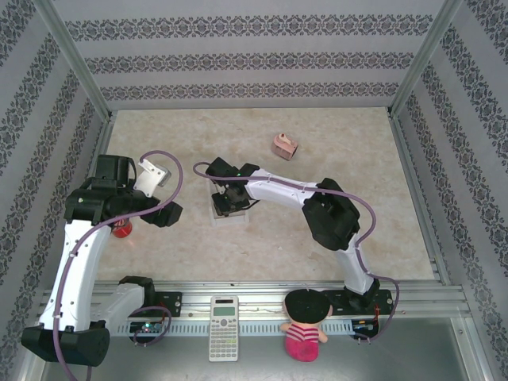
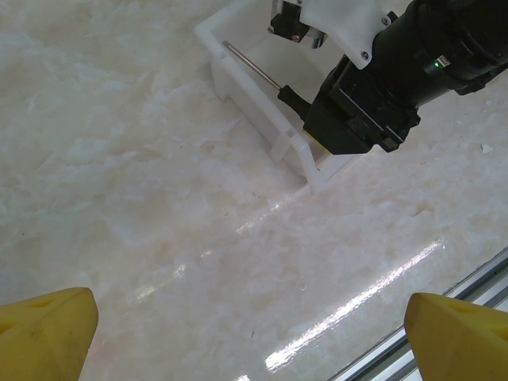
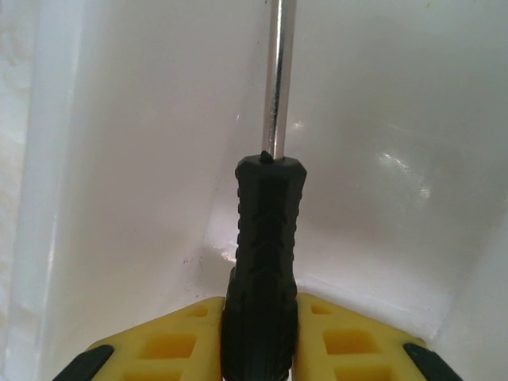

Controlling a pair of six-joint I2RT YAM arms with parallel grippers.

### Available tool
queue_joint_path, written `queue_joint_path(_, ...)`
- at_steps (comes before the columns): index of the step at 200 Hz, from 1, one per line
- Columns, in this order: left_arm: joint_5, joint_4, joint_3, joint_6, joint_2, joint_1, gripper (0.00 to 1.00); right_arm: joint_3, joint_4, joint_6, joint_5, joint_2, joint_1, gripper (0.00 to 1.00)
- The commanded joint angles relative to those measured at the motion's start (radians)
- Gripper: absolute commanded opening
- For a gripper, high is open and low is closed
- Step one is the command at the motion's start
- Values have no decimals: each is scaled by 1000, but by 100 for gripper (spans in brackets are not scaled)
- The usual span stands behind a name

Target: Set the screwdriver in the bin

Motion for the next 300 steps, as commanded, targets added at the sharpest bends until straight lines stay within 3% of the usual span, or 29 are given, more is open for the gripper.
queue_joint_path(1, 7, -8, 34, -13, -1, -8, 99, 14, -13, -20, 5, 31, -17, 28)
queue_joint_path(35, 28, -6, 31, -27, 5, -8, 99, 12, -21, -24, 16, 25, -21, 36)
queue_joint_path(80, 23, -4, 35, -32, -3, -8, 99, 3, -29, -28, 27, -16, -23, 38)
queue_joint_path(188, 29, 74, 31, -83, 35, -8, 99, -56, -36, -42, 46, -290, -20, 46)
queue_joint_path(242, 18, 152, 2, -103, 85, -8, 99, -133, 17, -140, 95, -454, -26, 50)
queue_joint_path(276, 42, 259, -51, -151, 96, -8, 99, -138, -32, -186, 159, -532, -63, 51)
queue_joint_path(300, 6, 350, -96, -176, 101, -8, 99, -257, 29, -135, 137, -635, -149, 52)
